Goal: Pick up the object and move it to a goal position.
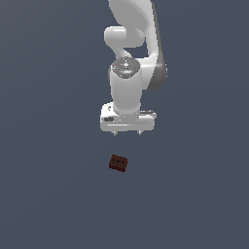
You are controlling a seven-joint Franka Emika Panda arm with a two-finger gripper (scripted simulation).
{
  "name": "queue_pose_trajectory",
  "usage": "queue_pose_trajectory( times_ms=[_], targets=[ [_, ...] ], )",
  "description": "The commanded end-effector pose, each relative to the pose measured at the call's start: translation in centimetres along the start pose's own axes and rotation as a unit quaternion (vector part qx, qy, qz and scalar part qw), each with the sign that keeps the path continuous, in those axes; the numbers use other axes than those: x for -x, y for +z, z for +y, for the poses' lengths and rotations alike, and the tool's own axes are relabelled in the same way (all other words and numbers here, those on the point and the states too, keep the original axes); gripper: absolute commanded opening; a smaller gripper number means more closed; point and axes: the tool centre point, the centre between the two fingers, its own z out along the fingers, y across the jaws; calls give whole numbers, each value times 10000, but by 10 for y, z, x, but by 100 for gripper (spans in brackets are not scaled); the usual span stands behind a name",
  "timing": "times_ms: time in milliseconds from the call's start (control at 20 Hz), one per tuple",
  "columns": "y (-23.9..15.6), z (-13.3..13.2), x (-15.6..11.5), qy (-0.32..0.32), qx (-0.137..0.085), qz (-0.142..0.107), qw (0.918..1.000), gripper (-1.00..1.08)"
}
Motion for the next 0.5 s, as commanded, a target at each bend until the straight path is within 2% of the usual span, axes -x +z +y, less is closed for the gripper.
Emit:
queue_pose_trajectory(
  times_ms=[0,450],
  targets=[
    [0,0,0,0,0,0,10000,100],
    [-14,-15,-8,-210,123,148,9996,100]
  ],
)
